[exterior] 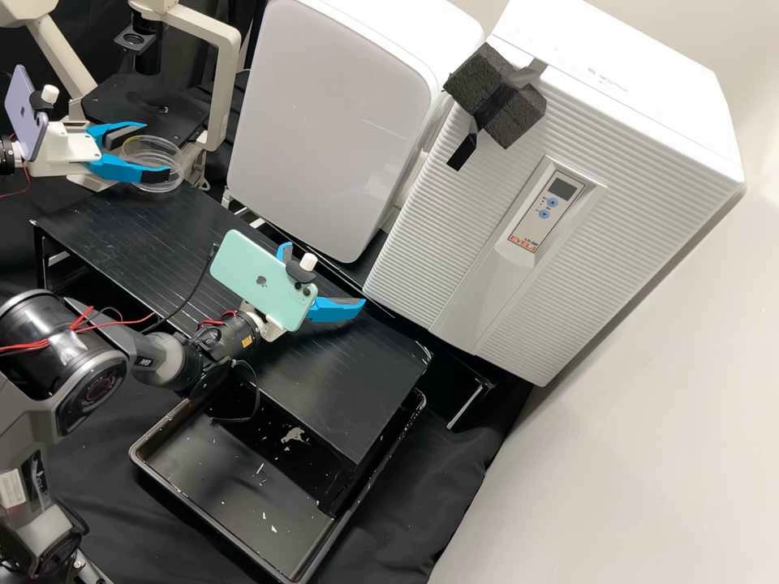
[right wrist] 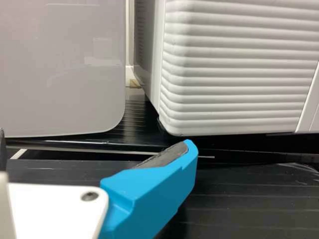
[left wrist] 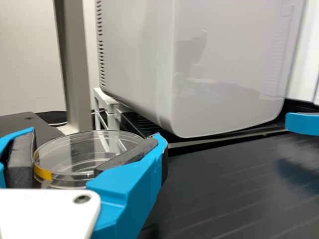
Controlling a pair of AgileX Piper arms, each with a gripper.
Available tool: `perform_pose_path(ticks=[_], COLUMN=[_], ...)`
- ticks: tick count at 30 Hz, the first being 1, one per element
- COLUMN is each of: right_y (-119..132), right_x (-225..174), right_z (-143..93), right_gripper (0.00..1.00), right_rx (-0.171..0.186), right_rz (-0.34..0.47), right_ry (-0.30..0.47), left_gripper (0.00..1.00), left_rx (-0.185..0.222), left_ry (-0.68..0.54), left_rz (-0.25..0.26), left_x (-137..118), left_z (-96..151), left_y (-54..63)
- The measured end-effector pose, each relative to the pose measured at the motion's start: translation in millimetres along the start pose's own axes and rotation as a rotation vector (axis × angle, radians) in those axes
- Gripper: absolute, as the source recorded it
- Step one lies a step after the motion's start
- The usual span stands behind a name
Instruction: Place the petri dish on the bench
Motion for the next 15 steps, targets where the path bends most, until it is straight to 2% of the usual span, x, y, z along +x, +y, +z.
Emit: perform_pose_path(ticks=[15], right_y=[0.0], right_x=[0.0], right_z=[0.0], right_gripper=[1.0], right_rx=[0.0], right_rz=[0.0], right_ry=[0.0], left_gripper=[0.0], left_rx=[-0.004], left_ry=[0.008], left_rz=[-0.028], left_x=[3.0], left_z=[-2.4], left_y=[-7.9])
